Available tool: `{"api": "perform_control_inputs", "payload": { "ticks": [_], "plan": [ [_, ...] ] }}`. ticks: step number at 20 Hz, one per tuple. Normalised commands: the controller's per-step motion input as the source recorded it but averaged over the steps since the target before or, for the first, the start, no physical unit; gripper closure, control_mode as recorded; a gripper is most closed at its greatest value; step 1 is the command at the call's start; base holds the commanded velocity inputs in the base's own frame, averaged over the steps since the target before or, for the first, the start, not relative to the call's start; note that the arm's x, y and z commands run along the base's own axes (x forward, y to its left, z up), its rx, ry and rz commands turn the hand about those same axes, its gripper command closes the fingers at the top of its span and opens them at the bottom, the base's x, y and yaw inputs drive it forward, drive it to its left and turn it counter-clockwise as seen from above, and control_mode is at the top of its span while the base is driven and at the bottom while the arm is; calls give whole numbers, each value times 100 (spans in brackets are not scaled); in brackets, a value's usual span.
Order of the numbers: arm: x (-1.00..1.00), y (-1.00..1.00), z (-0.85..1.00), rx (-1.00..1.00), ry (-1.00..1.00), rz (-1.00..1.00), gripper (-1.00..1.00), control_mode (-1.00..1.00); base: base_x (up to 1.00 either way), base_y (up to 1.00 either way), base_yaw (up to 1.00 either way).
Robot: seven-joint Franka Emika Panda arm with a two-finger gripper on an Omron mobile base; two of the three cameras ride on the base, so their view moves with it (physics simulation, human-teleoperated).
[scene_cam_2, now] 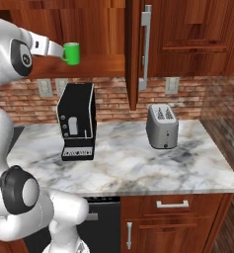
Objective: Open the cabinet directly in front. Then move the beer and the mug to the dining counter with the jar on it.
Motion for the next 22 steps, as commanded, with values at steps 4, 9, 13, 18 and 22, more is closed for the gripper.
{"api": "perform_control_inputs", "payload": {
  "ticks": [4, 9, 13, 18, 22],
  "plan": [
    [41, 0, -11, 0, 4, 0, -100, -100, 0, 0, 0],
    [32, 5, -13, 0, 1, 0, -100, -100, 0, 0, 0],
    [27, 7, -7, 0, 0, 0, -100, -100, 0, 0, 0],
    [24, 17, -3, 0, 0, 0, -100, -100, 0, 0, 0],
    [23, 21, -3, 0, 0, 0, -100, -100, 0, 0, 0]
  ]
}}
